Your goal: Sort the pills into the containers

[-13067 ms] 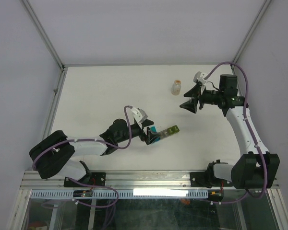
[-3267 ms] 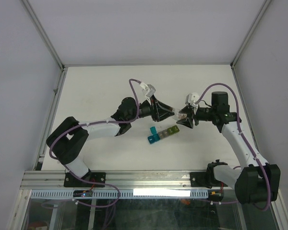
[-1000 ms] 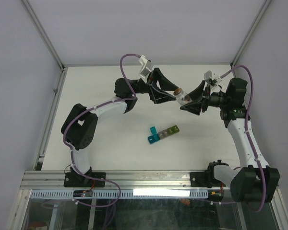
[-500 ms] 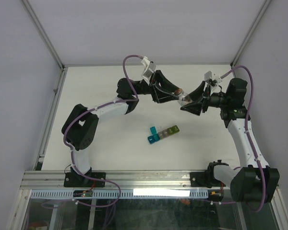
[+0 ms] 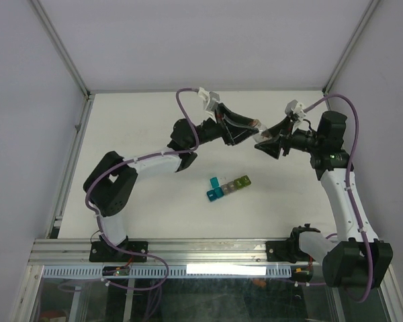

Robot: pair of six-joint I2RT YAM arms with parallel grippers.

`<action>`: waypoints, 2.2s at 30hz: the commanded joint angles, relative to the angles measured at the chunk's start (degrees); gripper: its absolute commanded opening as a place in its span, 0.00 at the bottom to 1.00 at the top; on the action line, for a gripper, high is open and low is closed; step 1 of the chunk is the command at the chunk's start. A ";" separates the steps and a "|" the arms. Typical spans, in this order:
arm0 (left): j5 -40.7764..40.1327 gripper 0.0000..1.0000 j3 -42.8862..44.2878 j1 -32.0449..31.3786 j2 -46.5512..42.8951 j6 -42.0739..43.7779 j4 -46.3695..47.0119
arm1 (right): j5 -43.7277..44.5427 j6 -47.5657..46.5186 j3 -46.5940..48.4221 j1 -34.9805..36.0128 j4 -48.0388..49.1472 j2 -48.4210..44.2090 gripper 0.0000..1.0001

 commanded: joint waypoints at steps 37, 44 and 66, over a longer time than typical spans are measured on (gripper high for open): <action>10.88 0.85 4.40 1.09 -1.99 -4.99 1.82 | -14.28 -1.55 0.59 0.29 -0.12 1.68 0.00; 11.46 0.74 6.01 0.10 -0.97 -3.92 0.06 | -13.30 -0.34 0.64 0.33 0.63 1.59 0.00; -16.51 0.00 -3.89 -5.53 -3.26 -1.15 6.81 | 3.91 4.93 -1.25 2.97 6.60 1.19 0.00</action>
